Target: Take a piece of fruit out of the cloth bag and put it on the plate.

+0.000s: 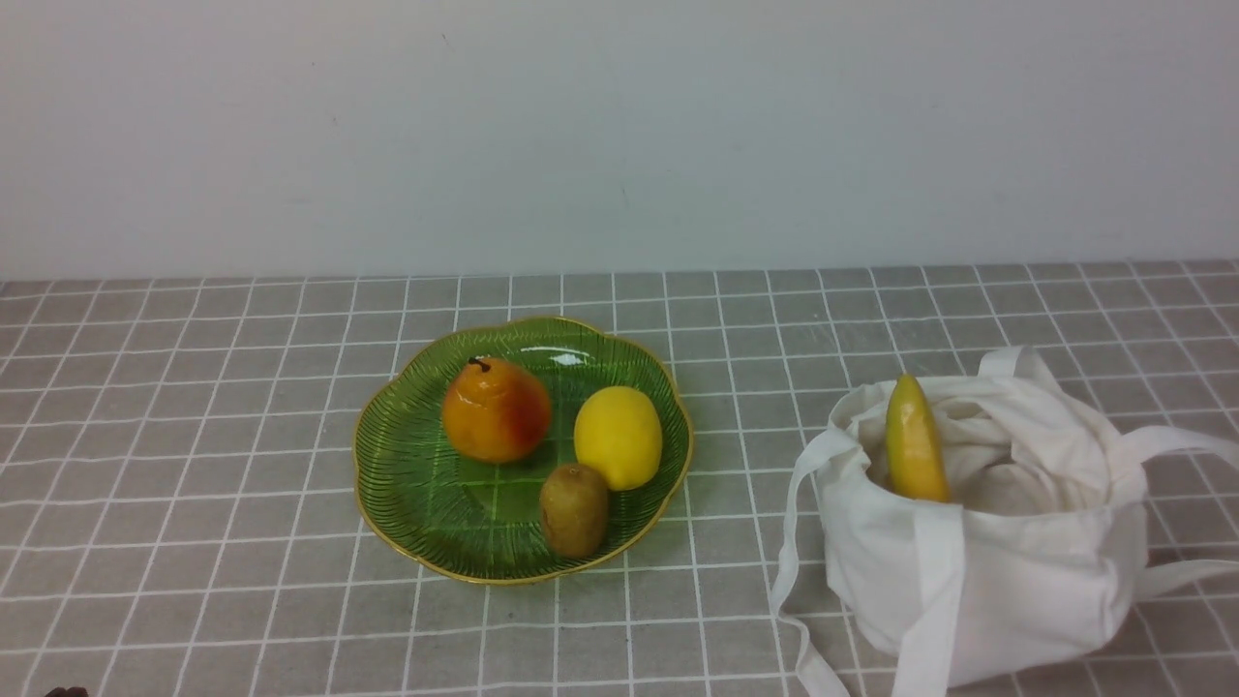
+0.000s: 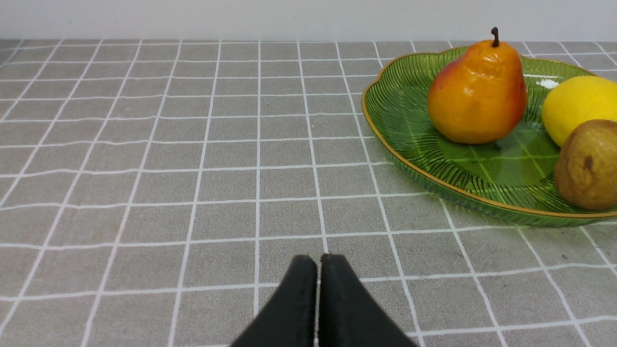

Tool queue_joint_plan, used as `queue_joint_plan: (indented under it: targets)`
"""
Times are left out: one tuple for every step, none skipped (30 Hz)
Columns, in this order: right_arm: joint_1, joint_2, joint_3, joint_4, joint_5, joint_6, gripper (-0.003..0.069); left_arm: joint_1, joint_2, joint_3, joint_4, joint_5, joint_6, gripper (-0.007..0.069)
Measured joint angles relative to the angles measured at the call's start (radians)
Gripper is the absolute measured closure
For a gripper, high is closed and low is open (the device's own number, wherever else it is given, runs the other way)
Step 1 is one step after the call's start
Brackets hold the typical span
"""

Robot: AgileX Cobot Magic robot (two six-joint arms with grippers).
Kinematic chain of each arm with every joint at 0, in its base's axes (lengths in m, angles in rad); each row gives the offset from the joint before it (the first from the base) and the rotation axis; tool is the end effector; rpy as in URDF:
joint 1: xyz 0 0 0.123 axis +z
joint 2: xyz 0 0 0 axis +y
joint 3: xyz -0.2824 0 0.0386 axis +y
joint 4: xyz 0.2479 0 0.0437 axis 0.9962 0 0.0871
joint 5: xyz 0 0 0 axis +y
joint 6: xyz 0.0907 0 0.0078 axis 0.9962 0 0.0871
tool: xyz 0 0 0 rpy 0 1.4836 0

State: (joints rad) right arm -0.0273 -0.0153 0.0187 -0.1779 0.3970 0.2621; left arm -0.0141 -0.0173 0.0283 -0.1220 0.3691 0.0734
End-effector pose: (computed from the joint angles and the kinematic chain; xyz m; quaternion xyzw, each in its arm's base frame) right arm 0.0514 -0.0077 0.1725 0.0706 0.8038 -0.0068 0.5907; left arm 0.0524 -0.0048 0.1715 0.0026 0.8019 -0.0339 0.5965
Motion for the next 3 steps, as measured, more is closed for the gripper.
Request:
queue_joint_plan:
  targets:
    - [0.0,0.0,0.0,0.0,0.0,0.0,0.0673,0.0,0.0,0.0,0.0,0.0,0.0,0.0632]
    - [0.0,0.0,0.0,0.0,0.0,0.0,0.0673,0.0,0.0,0.0,0.0,0.0,0.0,0.0632]
    - [0.0,0.0,0.0,0.0,0.0,0.0,0.0673,0.0,0.0,0.0,0.0,0.0,0.0,0.0632]
